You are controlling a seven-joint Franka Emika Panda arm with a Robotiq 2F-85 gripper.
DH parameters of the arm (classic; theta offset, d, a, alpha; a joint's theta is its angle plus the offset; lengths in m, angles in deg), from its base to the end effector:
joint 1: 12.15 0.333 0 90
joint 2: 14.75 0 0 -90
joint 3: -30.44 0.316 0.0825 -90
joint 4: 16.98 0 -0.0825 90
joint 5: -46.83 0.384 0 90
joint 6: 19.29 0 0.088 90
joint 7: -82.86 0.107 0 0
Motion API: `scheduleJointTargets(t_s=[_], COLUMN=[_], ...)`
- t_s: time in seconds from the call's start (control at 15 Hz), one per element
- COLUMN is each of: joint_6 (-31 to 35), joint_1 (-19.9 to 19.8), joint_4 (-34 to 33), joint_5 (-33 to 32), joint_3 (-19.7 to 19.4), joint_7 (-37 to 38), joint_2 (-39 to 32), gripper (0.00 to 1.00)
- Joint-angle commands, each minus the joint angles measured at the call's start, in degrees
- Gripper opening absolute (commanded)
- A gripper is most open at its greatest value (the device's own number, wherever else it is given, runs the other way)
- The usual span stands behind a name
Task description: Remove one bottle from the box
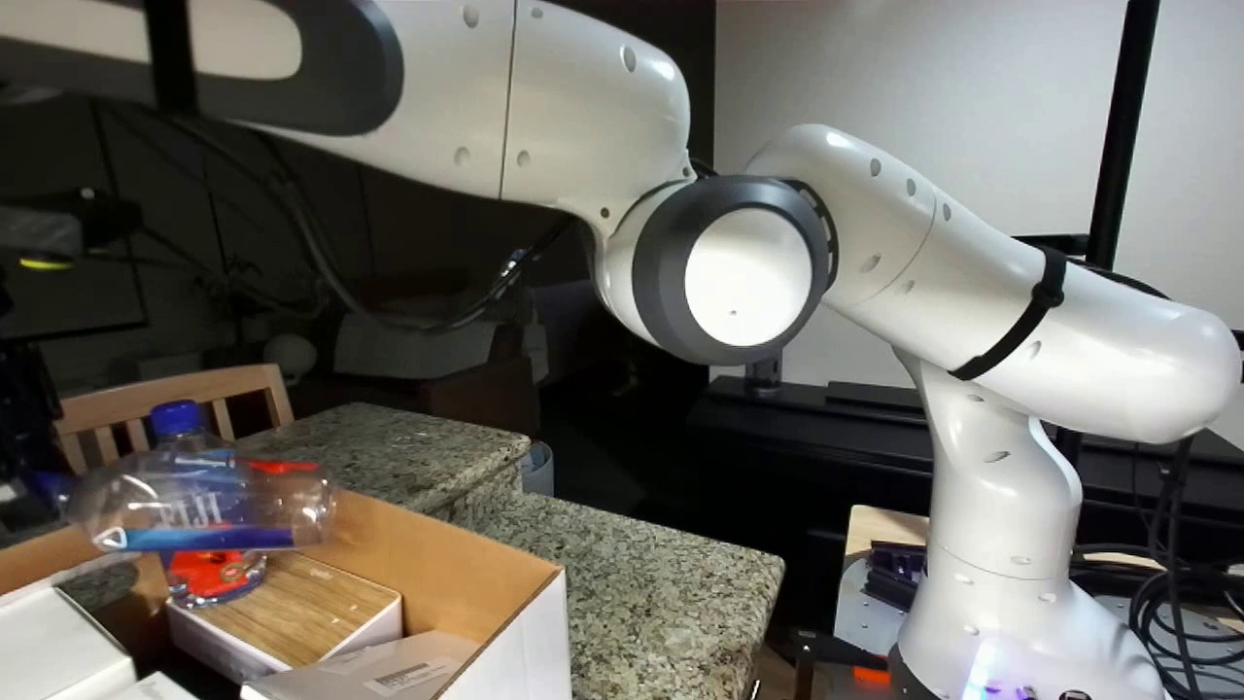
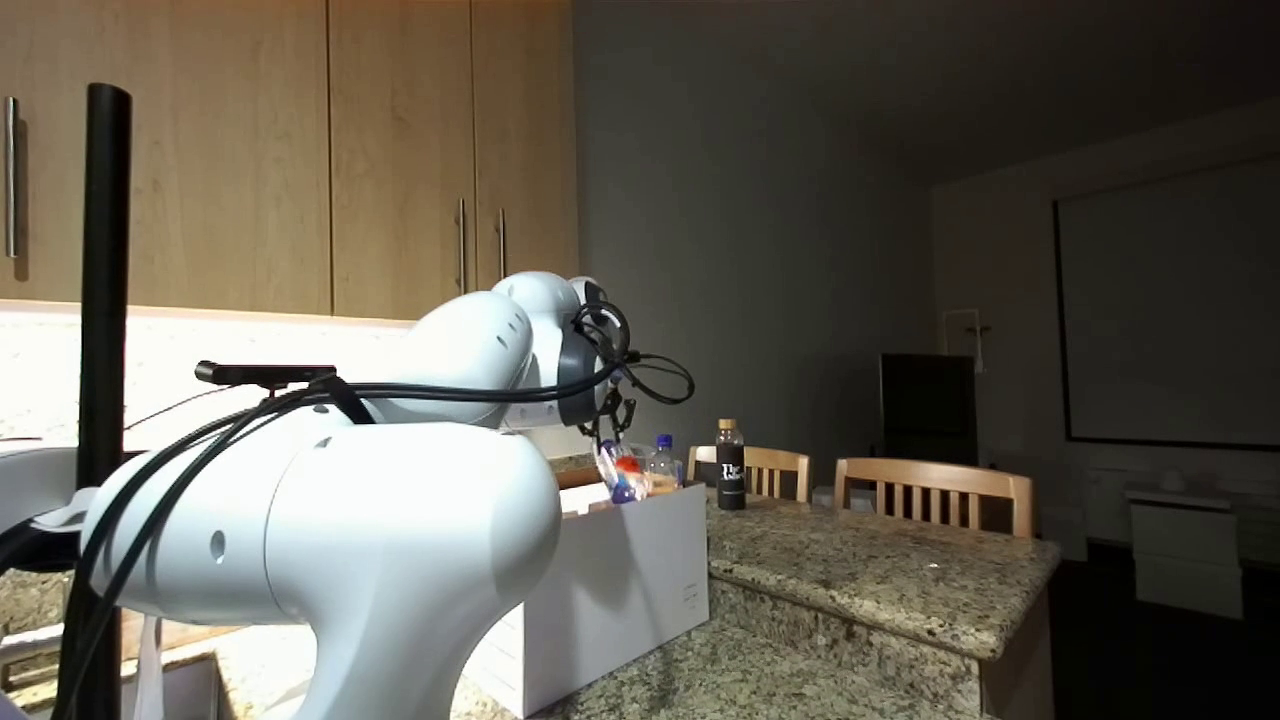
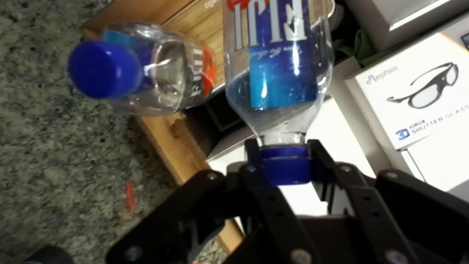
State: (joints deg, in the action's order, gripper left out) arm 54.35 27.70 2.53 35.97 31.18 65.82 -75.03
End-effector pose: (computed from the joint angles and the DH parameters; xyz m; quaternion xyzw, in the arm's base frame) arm 0.5923 0.4676 0.4535 0.8833 0.4577 -0.0350 0.0955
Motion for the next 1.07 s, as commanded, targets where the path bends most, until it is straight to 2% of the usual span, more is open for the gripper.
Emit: scheduleJointTargets(t_s=[0.0, 0.33, 0.73, 0.87, 1.0], joint_6=[2.84, 8.14, 14.00, 13.68, 10.14], joint_1=[-0.31, -1.38, -2.25, -2.12, -2.15], joint_4=[-0.05, -0.16, -0.17, -0.17, -0.17], joint_5=[-0.02, -0.24, -2.98, -4.88, -6.36], joint_3=[-1.11, -2.55, -6.11, -7.98, -9.30], joint_7=[5.29, 13.03, 23.77, 27.86, 30.69], joint_2=[5.65, 11.51, 15.43, 16.31, 17.32], gripper=[0.15, 0.15, 0.15, 0.15, 0.15])
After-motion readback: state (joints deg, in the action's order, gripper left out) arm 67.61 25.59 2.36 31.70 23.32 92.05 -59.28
